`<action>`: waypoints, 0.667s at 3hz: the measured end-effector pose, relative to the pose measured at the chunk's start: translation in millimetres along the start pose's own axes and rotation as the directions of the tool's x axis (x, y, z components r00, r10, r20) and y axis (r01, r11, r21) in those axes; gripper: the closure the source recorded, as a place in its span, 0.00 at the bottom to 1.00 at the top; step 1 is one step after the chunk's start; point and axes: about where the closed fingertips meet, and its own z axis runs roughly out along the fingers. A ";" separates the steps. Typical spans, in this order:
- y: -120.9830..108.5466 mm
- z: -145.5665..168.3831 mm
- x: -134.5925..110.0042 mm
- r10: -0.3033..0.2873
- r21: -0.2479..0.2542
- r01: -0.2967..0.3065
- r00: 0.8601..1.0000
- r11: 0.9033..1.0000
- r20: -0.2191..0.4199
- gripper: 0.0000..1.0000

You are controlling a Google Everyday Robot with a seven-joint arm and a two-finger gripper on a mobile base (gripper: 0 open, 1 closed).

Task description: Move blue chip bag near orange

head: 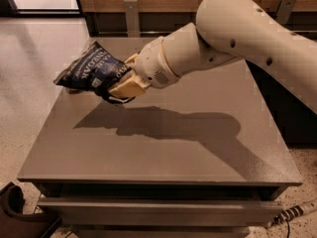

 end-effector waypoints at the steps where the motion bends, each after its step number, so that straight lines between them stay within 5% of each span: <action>1: -16.2 20.5 -8.4 0.016 0.007 -0.016 1.000 1.000 0.002 1.00; 2: -15.0 24.7 -11.5 0.015 0.001 -0.015 1.000 1.000 0.002 0.76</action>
Offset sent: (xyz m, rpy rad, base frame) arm 0.0177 0.0192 -0.0016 0.0047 0.0085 -0.0130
